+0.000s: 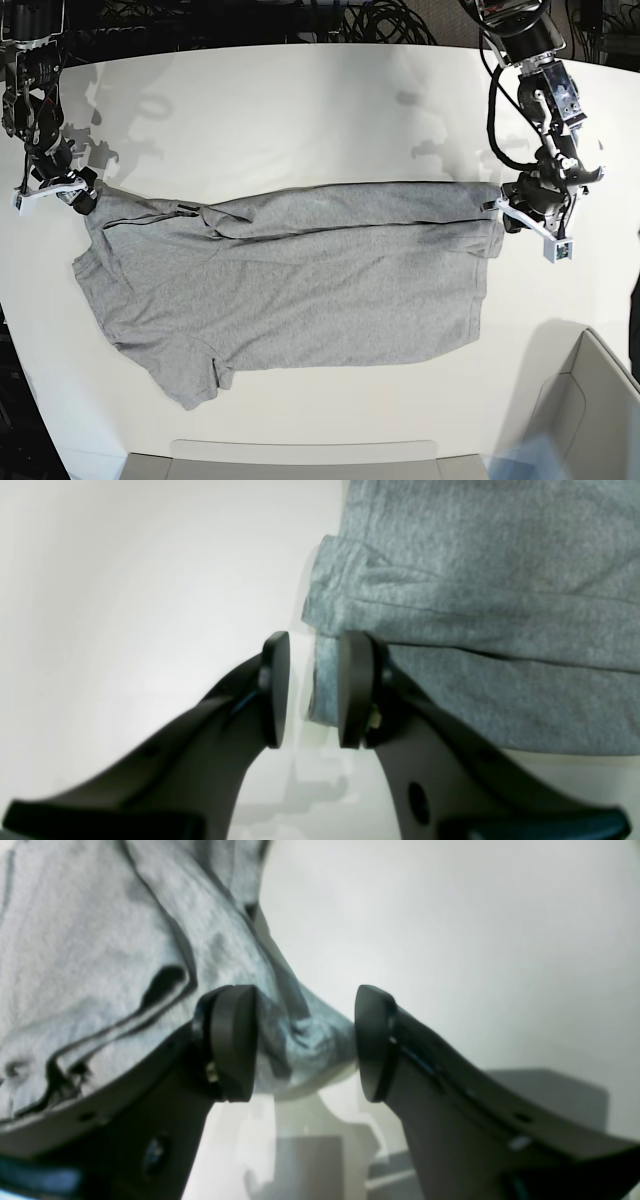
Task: Fold the T-shirt properly
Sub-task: 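Lower the folded collar edge onto the shirt body with both grippers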
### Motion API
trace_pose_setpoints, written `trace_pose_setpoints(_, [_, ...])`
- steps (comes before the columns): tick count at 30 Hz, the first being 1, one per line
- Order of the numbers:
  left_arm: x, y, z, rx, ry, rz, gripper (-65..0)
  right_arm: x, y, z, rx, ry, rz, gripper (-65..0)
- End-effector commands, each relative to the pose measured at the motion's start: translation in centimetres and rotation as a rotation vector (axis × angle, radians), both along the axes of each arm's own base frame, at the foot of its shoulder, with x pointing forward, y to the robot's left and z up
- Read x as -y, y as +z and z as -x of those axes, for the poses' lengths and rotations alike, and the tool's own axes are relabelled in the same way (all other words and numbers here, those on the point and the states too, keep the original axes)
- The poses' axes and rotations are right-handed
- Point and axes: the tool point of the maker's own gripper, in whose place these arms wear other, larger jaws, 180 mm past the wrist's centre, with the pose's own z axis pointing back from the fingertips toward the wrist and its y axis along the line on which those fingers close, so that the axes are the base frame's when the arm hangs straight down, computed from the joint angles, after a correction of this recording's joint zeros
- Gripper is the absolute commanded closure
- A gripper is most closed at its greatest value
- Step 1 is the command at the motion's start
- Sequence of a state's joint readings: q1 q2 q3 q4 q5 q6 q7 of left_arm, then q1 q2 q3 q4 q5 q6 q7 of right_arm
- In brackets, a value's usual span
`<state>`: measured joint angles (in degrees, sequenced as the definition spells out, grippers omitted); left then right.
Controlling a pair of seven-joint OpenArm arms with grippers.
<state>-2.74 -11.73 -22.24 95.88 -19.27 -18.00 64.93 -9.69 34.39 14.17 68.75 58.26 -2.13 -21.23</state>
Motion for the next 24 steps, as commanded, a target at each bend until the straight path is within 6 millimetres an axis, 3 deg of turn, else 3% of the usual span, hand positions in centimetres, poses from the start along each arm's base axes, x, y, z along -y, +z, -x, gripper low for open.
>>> trace_pose_setpoints(1, [-0.4, 1.5, -1.0, 0.052, -0.001, -0.017, -18.0, 0.8, 1.6, -1.1, 0.046, 0.021, 0.037, -31.1])
trace_pose_setpoints(5, [0.1, 1.0, -0.9, 0.047, 0.002, 0.008, -18.2, -0.4, 1.2, -2.0, 0.025, 0.097, 0.1, -31.1])
trace_pose_setpoints(11, [1.4, -0.3, -0.6, 0.02, -0.06, 0.03, -24.4, -1.3, 0.6, -1.9, 0.007, 0.107, 0.088, -31.1])
trace_pose_setpoints(16, [1.7, -3.2, 0.2, -0.052, -0.059, 0.074, -24.7, -1.8, 0.6, -2.2, -0.024, 0.133, 0.069, -31.1])
trace_pose_setpoints(24, [0.0, -5.8, 1.4, -0.091, 0.021, 0.122, -24.7, -1.9, 0.6, -2.3, -0.03, 0.141, 0.071, -31.1])
